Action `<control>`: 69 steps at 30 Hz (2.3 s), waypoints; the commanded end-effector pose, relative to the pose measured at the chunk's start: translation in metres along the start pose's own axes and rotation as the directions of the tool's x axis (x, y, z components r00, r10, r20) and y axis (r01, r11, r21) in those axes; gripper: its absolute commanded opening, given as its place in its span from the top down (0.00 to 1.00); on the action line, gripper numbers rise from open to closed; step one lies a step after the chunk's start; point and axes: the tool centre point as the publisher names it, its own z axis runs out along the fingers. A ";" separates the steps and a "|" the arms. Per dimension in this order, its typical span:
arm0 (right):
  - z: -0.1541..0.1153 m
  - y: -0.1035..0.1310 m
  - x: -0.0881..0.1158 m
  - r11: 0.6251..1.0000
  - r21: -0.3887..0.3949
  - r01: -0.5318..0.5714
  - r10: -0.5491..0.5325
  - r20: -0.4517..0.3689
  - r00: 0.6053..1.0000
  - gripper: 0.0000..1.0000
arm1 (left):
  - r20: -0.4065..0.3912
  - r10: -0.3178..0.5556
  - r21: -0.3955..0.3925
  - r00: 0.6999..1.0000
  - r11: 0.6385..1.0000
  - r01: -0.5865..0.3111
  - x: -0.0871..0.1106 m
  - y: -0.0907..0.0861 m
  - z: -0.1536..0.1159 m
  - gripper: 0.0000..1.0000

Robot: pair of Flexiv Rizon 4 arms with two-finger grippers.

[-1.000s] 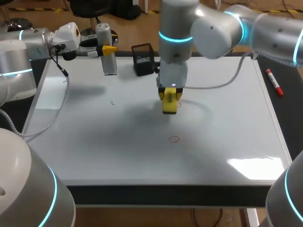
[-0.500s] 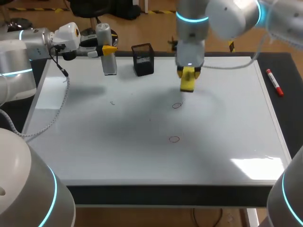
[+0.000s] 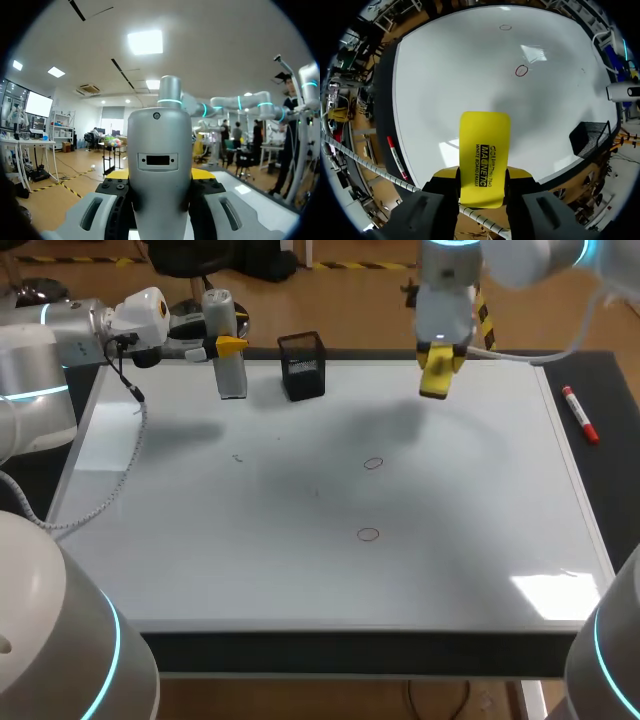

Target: Pick up the inspection probe, press it on each red-marked spot on the whiteboard one by one, put down the probe, pick up the eraser, and wipe off all the red marks.

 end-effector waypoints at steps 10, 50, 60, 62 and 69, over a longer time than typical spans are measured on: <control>0.011 -0.047 0.056 0.993 -0.040 -0.107 0.107 -0.013 0.994 1.00 | 0.000 0.000 0.000 1.000 1.000 0.000 0.000 -0.001 0.001 1.00; 0.016 -0.056 0.105 0.983 -0.055 -0.175 0.175 0.009 0.984 1.00 | -0.003 0.013 -0.006 1.000 1.000 -0.013 -0.002 -0.006 0.001 1.00; 0.016 -0.056 0.105 0.983 -0.055 -0.175 0.175 0.009 0.984 1.00 | -0.109 0.036 0.001 0.993 0.999 -0.036 0.007 -0.020 0.043 1.00; 0.016 -0.056 0.105 0.983 -0.055 -0.175 0.175 0.009 0.984 1.00 | -0.133 0.030 0.011 0.991 1.000 -0.029 0.009 -0.019 0.053 1.00; 0.016 -0.056 0.105 0.983 -0.055 -0.175 0.175 0.009 0.984 1.00 | -0.229 0.021 0.042 0.973 0.999 -0.012 0.018 -0.017 0.093 1.00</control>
